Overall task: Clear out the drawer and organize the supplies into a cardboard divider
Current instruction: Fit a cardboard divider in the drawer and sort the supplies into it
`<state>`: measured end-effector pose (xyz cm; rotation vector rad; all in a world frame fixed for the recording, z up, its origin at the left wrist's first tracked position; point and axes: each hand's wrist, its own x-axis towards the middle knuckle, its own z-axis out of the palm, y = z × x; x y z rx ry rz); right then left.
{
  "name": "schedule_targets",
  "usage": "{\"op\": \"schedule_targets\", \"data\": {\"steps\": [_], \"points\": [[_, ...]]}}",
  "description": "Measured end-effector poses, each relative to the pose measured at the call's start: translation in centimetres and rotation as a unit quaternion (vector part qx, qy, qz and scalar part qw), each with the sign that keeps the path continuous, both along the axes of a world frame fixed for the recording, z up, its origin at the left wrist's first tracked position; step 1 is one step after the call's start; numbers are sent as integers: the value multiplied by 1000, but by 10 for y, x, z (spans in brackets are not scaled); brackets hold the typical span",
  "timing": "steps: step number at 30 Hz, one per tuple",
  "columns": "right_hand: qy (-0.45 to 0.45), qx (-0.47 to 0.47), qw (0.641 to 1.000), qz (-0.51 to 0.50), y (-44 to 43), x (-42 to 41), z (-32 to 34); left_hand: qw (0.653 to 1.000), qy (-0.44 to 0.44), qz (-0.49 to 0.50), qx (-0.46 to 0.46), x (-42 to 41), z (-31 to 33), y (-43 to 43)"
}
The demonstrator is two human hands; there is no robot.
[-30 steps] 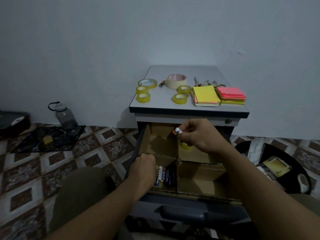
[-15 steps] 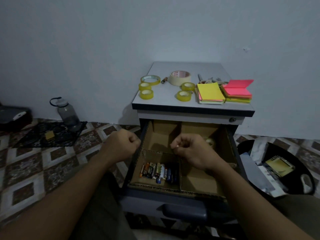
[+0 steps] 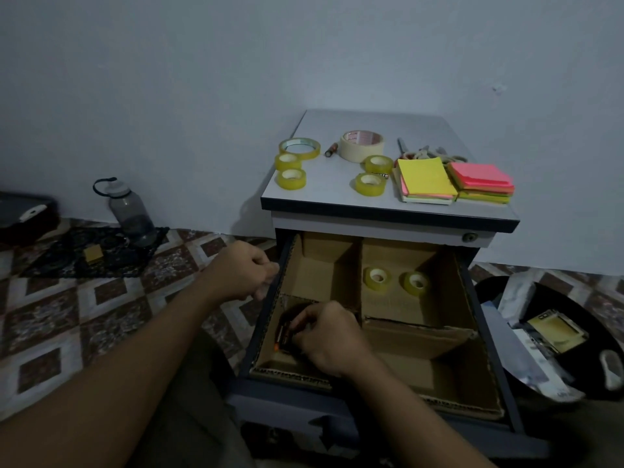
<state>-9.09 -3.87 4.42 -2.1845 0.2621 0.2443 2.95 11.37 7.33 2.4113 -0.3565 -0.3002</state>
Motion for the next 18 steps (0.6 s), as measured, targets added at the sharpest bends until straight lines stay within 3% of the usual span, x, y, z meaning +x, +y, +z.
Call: {"op": "schedule_targets", "data": {"steps": [18], "points": [[-52, -196, 969, 140, 8, 19, -17, 999, -5, -15, -33, -2, 6, 2]]}}
